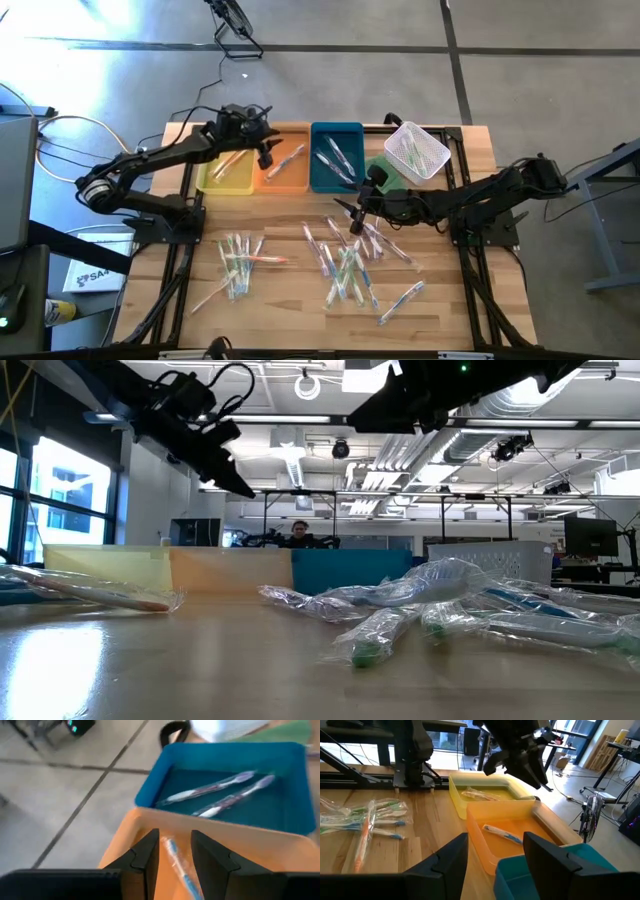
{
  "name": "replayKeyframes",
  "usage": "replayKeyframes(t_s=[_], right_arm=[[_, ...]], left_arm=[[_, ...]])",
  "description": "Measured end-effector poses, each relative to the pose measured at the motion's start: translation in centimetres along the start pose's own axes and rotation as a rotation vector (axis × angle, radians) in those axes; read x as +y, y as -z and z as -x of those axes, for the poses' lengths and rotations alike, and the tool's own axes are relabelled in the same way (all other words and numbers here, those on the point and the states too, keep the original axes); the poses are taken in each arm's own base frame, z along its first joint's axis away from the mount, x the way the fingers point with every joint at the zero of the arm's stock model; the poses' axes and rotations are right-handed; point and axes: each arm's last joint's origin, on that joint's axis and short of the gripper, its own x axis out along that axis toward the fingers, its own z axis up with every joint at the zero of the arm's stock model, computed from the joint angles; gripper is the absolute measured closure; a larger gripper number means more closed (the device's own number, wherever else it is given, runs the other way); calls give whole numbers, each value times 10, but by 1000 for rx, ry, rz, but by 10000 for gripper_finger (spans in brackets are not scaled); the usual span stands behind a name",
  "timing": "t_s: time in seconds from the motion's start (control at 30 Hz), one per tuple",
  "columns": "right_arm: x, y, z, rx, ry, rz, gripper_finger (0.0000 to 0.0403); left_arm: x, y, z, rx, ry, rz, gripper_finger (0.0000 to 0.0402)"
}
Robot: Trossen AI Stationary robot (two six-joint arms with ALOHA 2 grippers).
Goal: Pick & Place Toothbrushes
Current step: Put the purple toothbrush into the blue bin
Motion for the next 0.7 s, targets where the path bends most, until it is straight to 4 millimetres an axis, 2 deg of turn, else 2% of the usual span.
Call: replayKeyframes(t_s=[0.17, 0.4, 0.57, 0.7], right_arm=[[0, 0, 0, 1, 0, -4, 220], [-3, 4, -1, 40, 13, -59, 220], [-5, -2, -3, 214, 30, -56, 220], [-8, -5, 2, 392, 48, -69, 220]], left_arm=[[-19, -15, 8, -57, 36, -100, 310], [-38, -33, 34, -152, 79, -198, 363], [-49, -39, 55, -178, 83, -264, 398], [-54, -40, 68, -164, 59, -278, 394]])
